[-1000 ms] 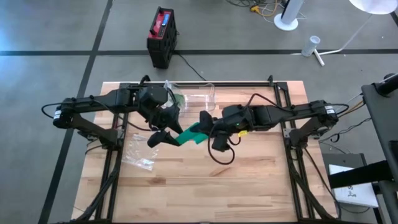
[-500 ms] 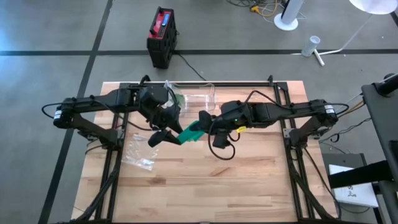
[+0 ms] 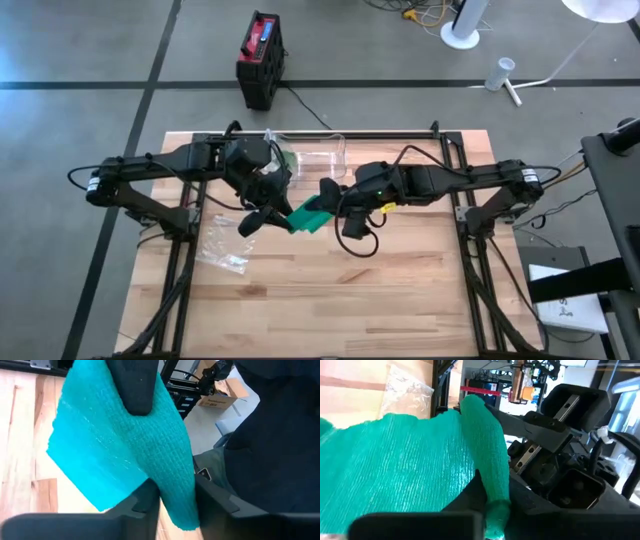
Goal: Roll bandage
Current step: Roll the blue bandage
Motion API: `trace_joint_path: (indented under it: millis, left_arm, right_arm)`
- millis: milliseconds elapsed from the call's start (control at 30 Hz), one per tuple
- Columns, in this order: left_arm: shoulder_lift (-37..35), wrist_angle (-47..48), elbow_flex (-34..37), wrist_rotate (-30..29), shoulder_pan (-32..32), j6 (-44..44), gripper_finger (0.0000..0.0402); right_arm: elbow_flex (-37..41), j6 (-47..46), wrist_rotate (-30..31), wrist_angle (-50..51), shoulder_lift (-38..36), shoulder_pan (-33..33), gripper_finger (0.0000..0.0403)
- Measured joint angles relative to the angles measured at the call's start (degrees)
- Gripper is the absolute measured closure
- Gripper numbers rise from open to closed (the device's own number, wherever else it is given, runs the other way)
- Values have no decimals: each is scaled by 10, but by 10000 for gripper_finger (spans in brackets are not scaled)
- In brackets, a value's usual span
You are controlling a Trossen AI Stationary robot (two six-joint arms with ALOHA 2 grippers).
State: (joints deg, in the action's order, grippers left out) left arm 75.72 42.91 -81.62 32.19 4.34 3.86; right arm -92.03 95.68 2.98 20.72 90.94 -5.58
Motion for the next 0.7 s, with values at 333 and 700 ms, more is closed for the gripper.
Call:
trace_joint_path:
  millis: [333, 700]
  left_arm:
    - [-15, 33, 0, -108, 0, -53, 376]
    - [-18, 127, 0, -375, 0, -110, 389]
  right_arm:
    - [-1, -231, -10, 0, 1, 16, 219]
    - [-69, -525, -105, 8, 73, 112, 101]
